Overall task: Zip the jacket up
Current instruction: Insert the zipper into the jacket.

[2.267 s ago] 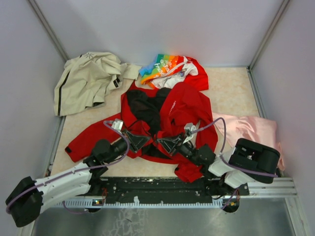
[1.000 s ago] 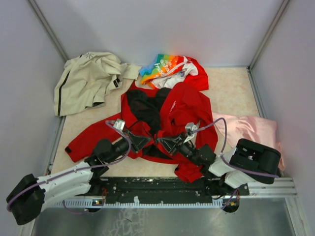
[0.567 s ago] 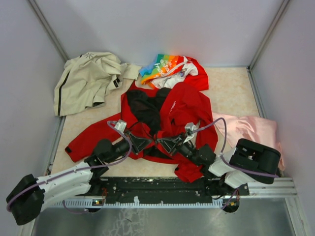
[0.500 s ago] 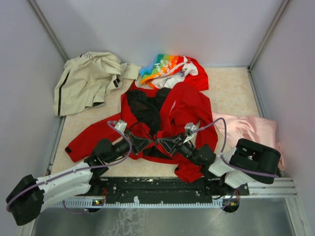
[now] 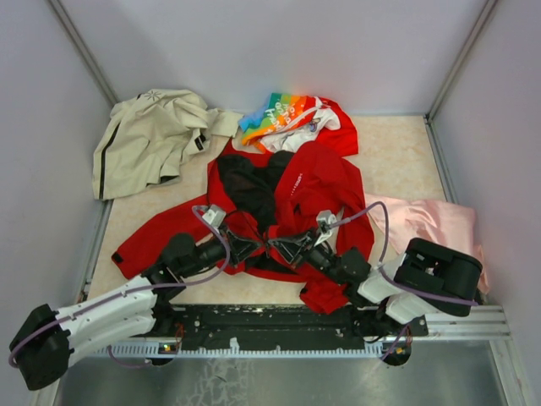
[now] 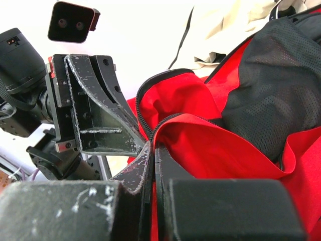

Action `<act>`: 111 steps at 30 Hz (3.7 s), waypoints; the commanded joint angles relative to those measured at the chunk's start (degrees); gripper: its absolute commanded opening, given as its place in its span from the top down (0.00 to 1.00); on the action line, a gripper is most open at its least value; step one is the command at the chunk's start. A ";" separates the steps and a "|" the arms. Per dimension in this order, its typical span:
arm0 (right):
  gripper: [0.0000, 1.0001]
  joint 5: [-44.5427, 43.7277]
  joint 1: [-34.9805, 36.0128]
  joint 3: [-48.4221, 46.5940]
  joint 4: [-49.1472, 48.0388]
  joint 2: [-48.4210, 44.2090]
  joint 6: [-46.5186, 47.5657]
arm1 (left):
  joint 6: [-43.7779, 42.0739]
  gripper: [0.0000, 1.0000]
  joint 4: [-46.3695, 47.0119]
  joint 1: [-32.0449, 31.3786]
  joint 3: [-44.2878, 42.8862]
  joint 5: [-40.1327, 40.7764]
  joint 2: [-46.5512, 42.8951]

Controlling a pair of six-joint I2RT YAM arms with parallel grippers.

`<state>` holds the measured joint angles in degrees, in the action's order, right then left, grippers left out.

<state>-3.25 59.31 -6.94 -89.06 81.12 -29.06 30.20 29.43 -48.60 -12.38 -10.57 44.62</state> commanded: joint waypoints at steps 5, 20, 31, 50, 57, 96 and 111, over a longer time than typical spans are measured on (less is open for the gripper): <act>1.00 -1.75 -2.18 -2.99 -9.66 0.71 -0.43 | -5.68 1.00 -7.76 -2.36 -3.17 -3.20 1.13; 1.00 0.70 -2.92 -3.25 -9.73 2.51 -0.99 | 2.79 0.91 -8.33 -4.55 -0.41 8.86 -2.67; 1.00 2.32 -2.93 -3.25 -9.75 3.26 -1.53 | 13.77 0.69 -1.09 -4.56 3.40 10.52 -4.64; 1.00 2.69 -2.44 -3.69 -9.82 4.18 -1.54 | 20.18 0.60 7.57 -4.54 5.76 8.37 -2.67; 1.00 2.72 -2.18 -4.02 -9.81 4.21 -1.31 | 20.35 0.63 7.51 -4.56 4.83 7.59 -0.18; 1.00 2.07 -3.06 -5.71 -7.41 3.35 2.00 | 8.15 0.90 -7.37 -4.45 -4.13 -0.35 8.10; 1.00 3.19 -3.06 -4.05 -9.67 4.43 0.35 | 15.36 0.54 -5.36 -4.29 0.89 7.72 -0.90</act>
<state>0.34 56.82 -10.92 -88.73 85.97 -28.75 42.54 22.28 -52.75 -13.19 -5.39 45.50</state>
